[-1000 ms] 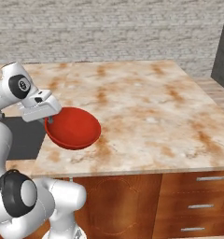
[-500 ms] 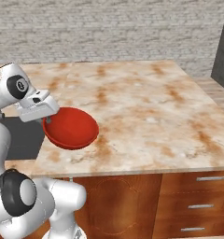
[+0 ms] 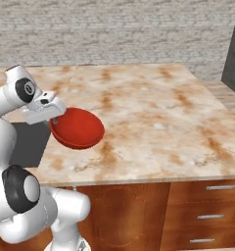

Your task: Pick the cup and bowl from the counter and place them on the counter next to the sink.

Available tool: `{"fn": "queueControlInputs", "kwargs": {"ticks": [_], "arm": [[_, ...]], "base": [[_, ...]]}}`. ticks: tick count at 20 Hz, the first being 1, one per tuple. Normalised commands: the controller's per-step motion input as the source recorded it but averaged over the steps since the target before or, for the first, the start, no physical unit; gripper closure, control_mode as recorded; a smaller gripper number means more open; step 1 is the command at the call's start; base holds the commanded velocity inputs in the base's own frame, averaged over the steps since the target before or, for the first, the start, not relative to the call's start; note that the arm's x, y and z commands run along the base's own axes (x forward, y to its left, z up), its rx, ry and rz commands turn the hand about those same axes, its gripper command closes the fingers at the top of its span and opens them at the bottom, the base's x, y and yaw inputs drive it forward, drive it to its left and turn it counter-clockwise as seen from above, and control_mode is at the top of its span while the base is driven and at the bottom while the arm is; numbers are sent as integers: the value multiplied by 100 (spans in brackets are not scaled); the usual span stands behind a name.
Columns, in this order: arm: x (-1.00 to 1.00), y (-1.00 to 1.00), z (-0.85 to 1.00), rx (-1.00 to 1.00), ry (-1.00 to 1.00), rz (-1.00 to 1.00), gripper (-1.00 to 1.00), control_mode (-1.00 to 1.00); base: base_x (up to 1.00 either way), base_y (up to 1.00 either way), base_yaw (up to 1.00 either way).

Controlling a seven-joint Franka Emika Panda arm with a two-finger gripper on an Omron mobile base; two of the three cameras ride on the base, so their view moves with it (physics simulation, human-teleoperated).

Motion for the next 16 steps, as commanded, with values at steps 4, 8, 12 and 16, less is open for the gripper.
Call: {"fn": "queueControlInputs", "kwargs": {"ticks": [4, 8, 12, 16], "arm": [[93, -9, 0, 3, -7, 4, 100, -100], [8, -12, -1, 23, -28, 3, 100, -100], [-27, -4, -27, 23, -36, 8, 100, -100], [-39, 0, -51, 8, -12, 13, 100, -100]], "base": [[0, 0, 0], [0, 0, 0], [0, 0, 0], [0, 0, 0]]}}
